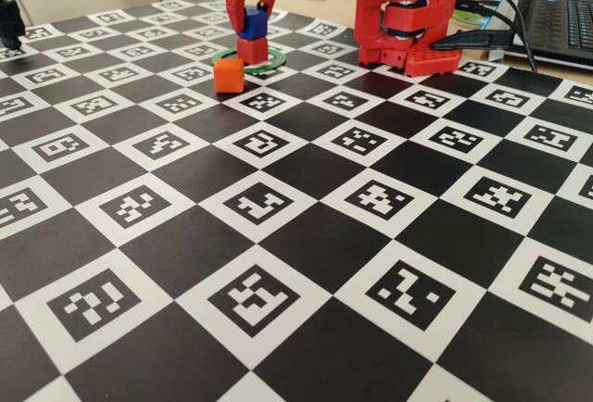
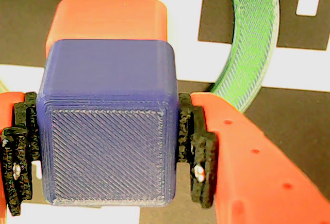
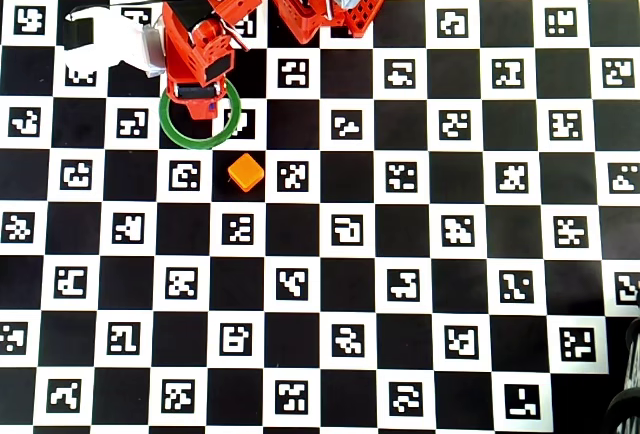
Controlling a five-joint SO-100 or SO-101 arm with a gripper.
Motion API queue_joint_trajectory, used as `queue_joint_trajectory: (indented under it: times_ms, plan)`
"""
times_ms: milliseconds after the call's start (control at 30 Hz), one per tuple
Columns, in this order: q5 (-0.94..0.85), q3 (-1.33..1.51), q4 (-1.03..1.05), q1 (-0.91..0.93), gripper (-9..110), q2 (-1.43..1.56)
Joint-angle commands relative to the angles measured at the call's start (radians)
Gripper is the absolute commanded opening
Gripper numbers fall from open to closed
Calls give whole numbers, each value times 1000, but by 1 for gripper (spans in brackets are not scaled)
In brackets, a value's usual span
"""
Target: Grab the red cube then put it in the green circle then put the blue cube on top and finally the orange cube on top
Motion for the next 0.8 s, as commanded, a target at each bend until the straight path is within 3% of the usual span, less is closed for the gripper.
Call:
queue_joint_trajectory:
  times_ms: [0,133,367,767]
  plan:
    - [0,0,-14,12,5,9]
    - [3,0,-18,14,11,12]
    - [20,-25,12,20,36,55]
    - [179,-436,316,-80,41,66]
